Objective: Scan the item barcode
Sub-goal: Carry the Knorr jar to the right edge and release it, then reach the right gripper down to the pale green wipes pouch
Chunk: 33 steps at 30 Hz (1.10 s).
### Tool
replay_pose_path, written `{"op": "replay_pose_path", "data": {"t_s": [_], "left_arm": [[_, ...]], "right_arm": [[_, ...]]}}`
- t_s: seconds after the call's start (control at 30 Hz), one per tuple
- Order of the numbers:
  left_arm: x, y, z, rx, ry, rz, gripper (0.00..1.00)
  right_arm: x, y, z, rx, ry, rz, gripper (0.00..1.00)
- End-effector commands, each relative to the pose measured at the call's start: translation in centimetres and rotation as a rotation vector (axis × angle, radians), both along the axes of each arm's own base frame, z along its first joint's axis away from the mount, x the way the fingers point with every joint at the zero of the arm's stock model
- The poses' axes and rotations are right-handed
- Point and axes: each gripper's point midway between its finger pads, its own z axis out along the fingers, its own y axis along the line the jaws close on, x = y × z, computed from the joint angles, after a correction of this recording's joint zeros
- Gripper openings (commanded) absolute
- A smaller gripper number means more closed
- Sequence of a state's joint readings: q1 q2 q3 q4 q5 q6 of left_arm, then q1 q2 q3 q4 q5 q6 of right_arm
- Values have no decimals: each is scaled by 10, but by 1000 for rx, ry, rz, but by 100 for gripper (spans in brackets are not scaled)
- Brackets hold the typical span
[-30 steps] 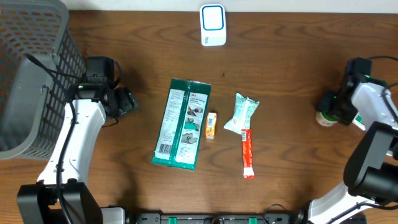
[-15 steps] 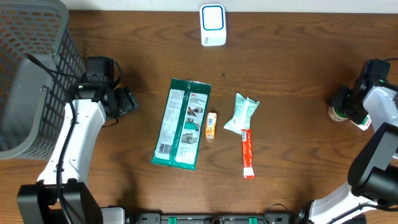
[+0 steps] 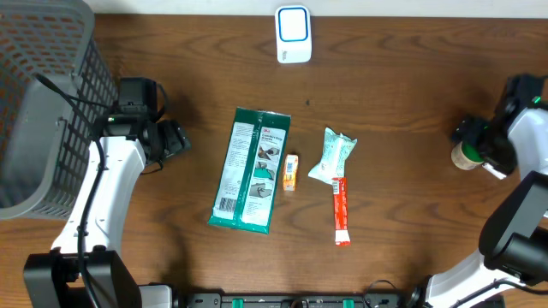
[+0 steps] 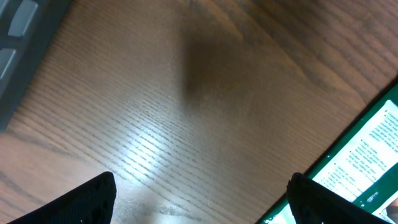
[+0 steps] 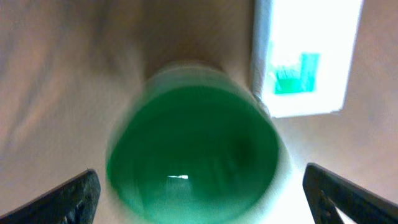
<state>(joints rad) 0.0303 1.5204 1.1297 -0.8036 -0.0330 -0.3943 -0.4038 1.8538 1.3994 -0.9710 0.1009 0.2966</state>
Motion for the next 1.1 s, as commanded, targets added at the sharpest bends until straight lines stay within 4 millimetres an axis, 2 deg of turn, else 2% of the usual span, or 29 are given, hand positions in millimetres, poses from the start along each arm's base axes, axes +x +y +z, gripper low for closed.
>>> {"op": "replay_pose_path", "data": {"t_s": [0.0, 0.13, 0.23, 0.27, 0.33, 0.4, 0.47, 0.57, 0.63, 0.8, 0.87, 0.9, 1.07], "left_arm": [[1, 4, 3, 17, -7, 3, 89], [1, 4, 3, 17, -7, 4, 89], [1, 4, 3, 17, -7, 4, 89], [1, 4, 3, 17, -7, 4, 89], [1, 4, 3, 17, -7, 4, 89], [1, 4, 3, 17, -7, 4, 89], [1, 4, 3, 17, -7, 4, 89], [1, 4, 3, 17, -7, 4, 89], [1, 4, 3, 17, -7, 4, 89], [1, 4, 3, 17, -7, 4, 89], [1, 4, 3, 17, -7, 4, 89], [1, 4, 3, 17, -7, 3, 89], [1, 4, 3, 17, -7, 3, 89]], "right_arm": [[15, -7, 66, -37, -90, -18, 99], [17, 25, 87, 102, -113, 27, 99], [20, 62, 93, 250, -141, 180, 99], [22, 82, 95, 316, -153, 256, 91], [24, 104, 96, 368, -160, 335, 85], [24, 121, 96, 380, -151, 392, 80], [26, 140, 93, 382, -140, 463, 65], [27, 162, 86, 390, -126, 520, 58], [25, 177, 79, 398, -110, 545, 52], [17, 217, 44, 423, -65, 580, 49], [14, 230, 28, 428, -59, 592, 48], [11, 243, 14, 433, -65, 617, 45], [9, 276, -23, 429, -119, 682, 40]]}}
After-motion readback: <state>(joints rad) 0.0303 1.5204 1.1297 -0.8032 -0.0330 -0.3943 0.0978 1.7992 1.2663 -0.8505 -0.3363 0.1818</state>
